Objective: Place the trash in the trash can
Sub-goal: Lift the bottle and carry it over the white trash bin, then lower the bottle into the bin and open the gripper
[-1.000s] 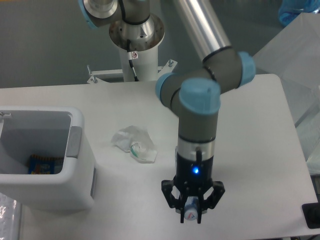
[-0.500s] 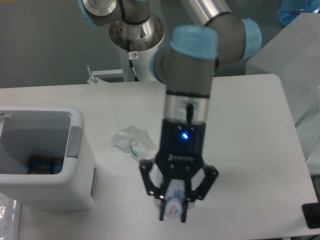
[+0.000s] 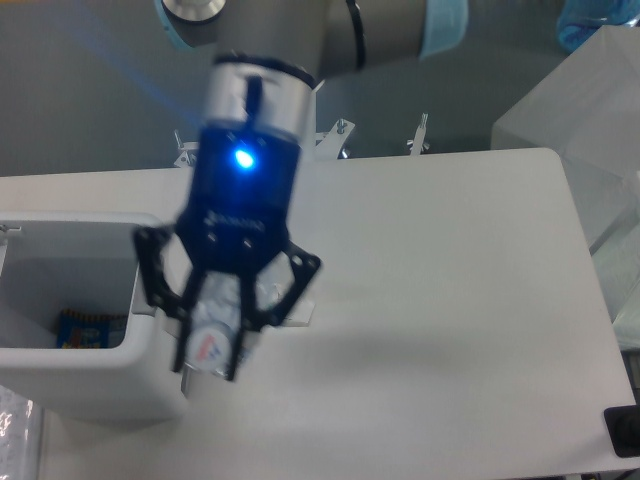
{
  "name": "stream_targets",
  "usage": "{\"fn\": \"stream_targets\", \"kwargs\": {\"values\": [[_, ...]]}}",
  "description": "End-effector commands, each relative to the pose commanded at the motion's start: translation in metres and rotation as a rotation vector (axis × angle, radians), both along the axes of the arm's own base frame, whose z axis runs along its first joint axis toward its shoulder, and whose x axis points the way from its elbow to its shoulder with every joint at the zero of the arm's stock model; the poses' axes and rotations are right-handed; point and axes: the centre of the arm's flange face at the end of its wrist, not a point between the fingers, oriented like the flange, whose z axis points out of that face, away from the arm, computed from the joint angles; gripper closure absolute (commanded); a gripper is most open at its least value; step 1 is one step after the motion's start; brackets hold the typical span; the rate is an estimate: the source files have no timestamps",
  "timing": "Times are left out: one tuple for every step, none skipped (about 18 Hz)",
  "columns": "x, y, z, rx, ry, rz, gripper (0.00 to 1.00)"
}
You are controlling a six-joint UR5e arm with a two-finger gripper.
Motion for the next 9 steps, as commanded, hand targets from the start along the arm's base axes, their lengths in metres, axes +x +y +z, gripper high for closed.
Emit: {"fn": "stream_targets", "kwargs": {"values": [[0.013, 0.002, 0.0, -0.001, -0.002, -0.016, 0.76], [0.026, 0.005, -0.001, -0.005, -0.006, -0.033, 0.76], [0.033, 0.007, -0.001, -0.006, -0.011, -0.042, 0.76], [0.038, 0.01, -0.002, -0.005, -0.024, -0.046, 0.76], [0.043, 0.012, -0.004, -0.006, -0.034, -0.05, 0.76], [0.048, 0.013, -0.004, -0.005, -0.04, -0.055, 0.76], [0.056, 0.018, -0.007, -0.011, -0.046, -0.069, 0.76], [0.064, 0.021, -0.012, -0.018, -0.05, -0.081, 0.76], [0.071, 0.024, -0.016, -0.026, -0.056, -0.094, 0.75]]}}
